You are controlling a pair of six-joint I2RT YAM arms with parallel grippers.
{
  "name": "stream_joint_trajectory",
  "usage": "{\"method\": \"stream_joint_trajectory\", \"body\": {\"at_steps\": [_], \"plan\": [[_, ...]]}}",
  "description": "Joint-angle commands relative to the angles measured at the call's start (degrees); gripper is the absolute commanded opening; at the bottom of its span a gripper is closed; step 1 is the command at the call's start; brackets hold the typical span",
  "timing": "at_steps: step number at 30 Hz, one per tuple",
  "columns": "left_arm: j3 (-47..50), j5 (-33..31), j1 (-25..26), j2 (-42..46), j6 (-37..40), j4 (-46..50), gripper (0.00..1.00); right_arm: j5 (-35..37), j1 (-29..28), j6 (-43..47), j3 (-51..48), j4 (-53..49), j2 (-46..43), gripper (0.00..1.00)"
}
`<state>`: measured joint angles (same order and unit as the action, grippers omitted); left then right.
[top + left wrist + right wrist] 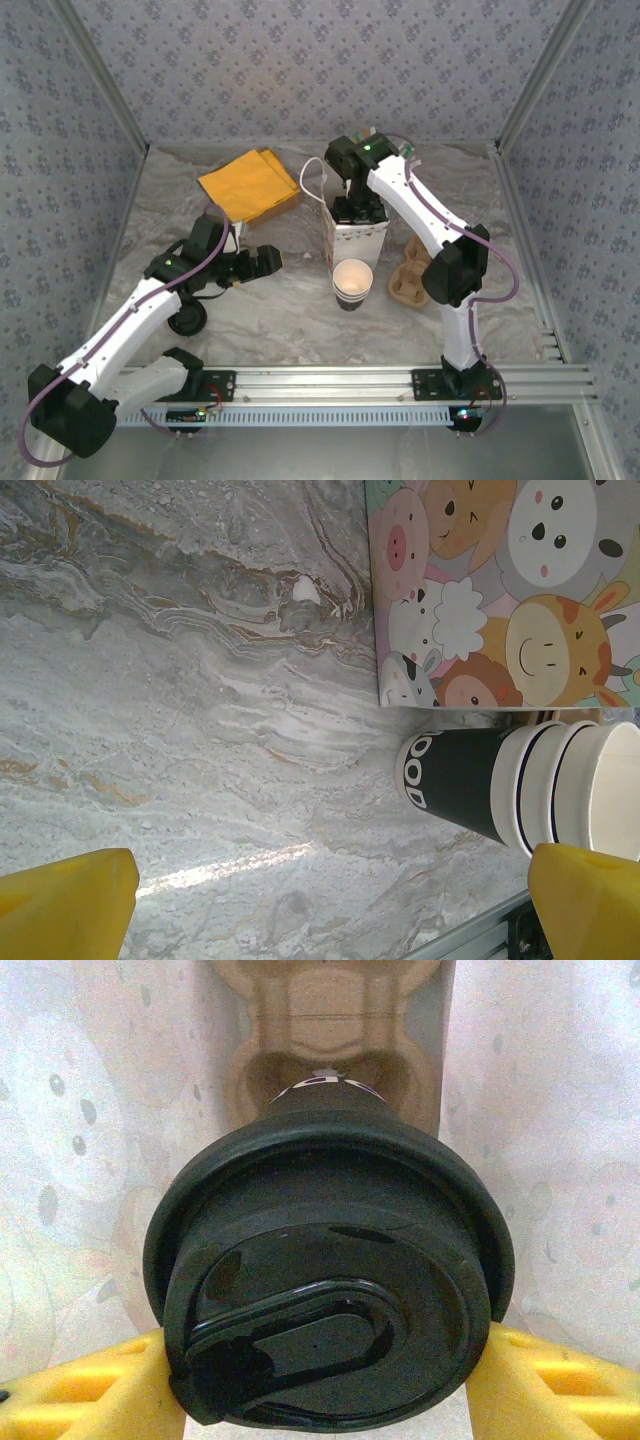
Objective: Pack the takeout coffee
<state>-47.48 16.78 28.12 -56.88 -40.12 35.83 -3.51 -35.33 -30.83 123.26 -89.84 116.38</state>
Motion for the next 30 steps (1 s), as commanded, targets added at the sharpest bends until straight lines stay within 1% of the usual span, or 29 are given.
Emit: {"method": "stream_joint_trajectory", "body": {"at_steps": [1,30], "plan": [[0.0,0.9,0.3,1.2,-0.4,-0.7,1.0,-0.1,0.3,0.6,1.8,-2.5,0.9,0.67],[0.1,0.8,0.3,1.6,-0.4,-0.9,1.0,-0.2,1.1,0.4,1.9,-3.6,1.3,0.67]]}}
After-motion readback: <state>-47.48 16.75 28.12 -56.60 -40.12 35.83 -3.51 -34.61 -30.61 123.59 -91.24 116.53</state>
